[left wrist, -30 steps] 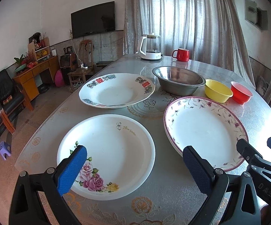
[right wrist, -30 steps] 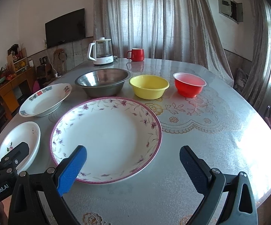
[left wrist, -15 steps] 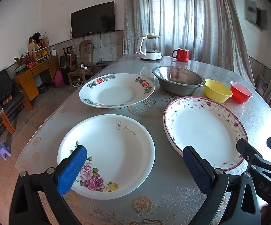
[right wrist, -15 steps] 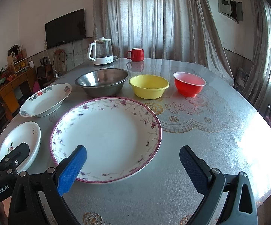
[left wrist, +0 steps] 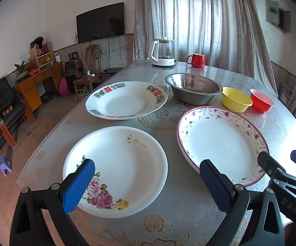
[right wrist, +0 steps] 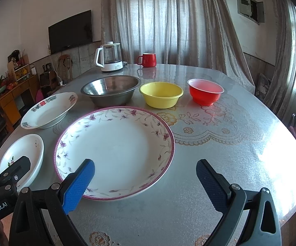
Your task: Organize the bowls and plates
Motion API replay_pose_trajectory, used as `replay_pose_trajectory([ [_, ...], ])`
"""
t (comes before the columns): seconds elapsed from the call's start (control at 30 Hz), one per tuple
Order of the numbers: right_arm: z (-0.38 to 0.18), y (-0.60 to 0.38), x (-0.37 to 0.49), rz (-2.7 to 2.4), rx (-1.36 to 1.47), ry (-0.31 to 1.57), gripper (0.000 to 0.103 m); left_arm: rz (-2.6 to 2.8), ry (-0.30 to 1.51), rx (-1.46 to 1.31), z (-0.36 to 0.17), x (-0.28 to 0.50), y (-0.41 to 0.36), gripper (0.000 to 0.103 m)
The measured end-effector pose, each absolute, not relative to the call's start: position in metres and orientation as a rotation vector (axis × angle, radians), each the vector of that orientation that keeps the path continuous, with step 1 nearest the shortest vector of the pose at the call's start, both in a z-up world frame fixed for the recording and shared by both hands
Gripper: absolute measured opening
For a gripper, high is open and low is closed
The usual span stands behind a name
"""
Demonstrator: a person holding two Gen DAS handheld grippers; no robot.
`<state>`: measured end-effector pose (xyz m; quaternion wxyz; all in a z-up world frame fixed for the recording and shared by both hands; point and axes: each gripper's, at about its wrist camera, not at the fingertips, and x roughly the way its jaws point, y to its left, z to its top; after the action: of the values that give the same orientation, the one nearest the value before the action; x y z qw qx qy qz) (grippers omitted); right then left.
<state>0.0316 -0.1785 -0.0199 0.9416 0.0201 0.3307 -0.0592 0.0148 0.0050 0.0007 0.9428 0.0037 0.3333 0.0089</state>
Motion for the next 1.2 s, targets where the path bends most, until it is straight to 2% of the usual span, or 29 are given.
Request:
replay_pose_trajectory([
  [0.67, -0.022, -0.195, 0.036, -0.109, 0.080, 0.683, 0.101, -0.034, 0.696, 0.034, 0.000, 0.025, -0.008, 0.103],
  [1.03, -0.027, -0.232, 0.044, -0.097, 0.195, 0.719, 0.101, -0.255, 0.784, -0.046, 0.004, 0.053, -0.018, 0.103],
  [1.1, -0.029, -0.239, 0.048, -0.086, 0.215, 0.736, 0.096, -0.298, 0.810, -0.035, 0.003, 0.063, -0.024, 0.103],
  [1.2, -0.034, -0.248, 0.059, -0.045, 0.248, 0.774, 0.079, -0.355, 0.856, -0.034, 0.001, 0.078, -0.029, 0.103],
])
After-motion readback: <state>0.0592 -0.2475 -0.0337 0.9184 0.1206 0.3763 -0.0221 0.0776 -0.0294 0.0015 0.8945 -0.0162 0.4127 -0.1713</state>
